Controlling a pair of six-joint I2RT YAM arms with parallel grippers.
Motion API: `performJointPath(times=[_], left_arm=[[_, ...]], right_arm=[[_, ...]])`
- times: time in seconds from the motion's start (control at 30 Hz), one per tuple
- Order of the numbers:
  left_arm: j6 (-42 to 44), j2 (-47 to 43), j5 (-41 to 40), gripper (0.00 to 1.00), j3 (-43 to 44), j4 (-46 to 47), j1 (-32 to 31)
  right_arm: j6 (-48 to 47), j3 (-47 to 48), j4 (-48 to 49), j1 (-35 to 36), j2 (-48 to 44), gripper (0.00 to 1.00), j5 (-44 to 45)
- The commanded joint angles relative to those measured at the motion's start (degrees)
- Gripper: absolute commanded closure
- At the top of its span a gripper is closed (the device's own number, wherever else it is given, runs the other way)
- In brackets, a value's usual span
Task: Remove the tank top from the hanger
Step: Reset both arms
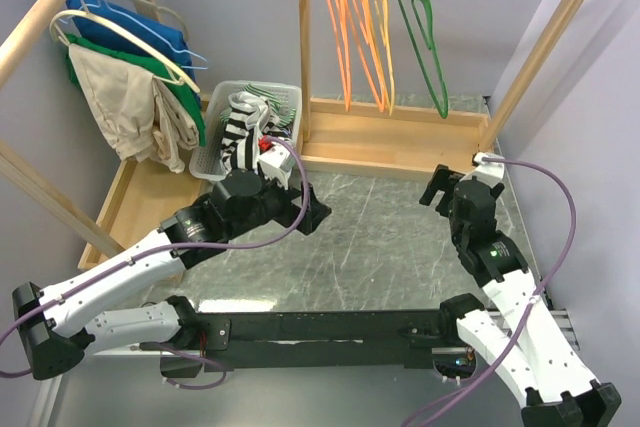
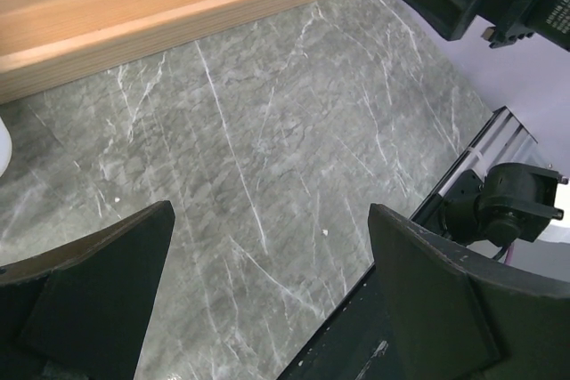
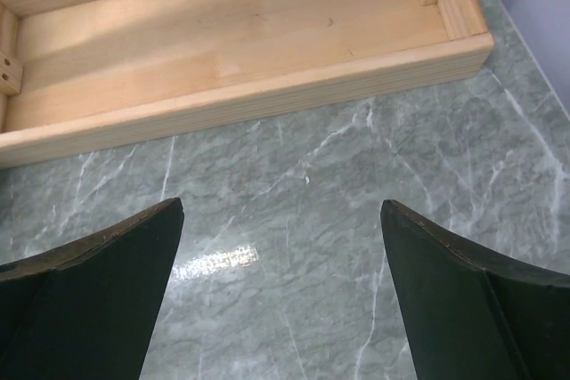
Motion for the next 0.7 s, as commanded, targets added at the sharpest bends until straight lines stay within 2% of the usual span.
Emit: performJointPath(times=[0.0, 0.23, 0.33, 0.43, 0.5, 0.67], left_arm=[[4.56, 2.16, 4.26, 0.04, 4.69, 2.24, -0.25], [9.15, 9.19, 17.44, 0.04, 11.99, 4.87, 1.41], [9.15, 9.20, 18.77, 0.04, 9.55, 7.86, 4.04], [6.96, 7.71, 20.62, 0.04, 3.15, 14.00, 10.10], [6.51, 6.48, 16.68, 0.04, 0.06, 19.02, 13.89], [8.00, 2.35, 1.58, 0.04, -6.64, 23.69, 17.06]], right_arm=[[-2.08, 2.85, 4.35, -2.51, 0.93, 0.00, -8.29], [-4.29, 8.73, 3.67, -7.52, 6.55, 0.00, -19.31], [-3.32, 8.75, 4.72, -9.54, 6.91, 0.00, -22.65], [-2.00, 7.78, 6.39, -11.03, 6.47, 0.00, -23.45], [-1.91, 7.34, 6.48, -11.13, 6.56, 0.00, -21.18], [-0.07, 3.56, 8.15, -11.13, 5.16, 0.00, -13.26]])
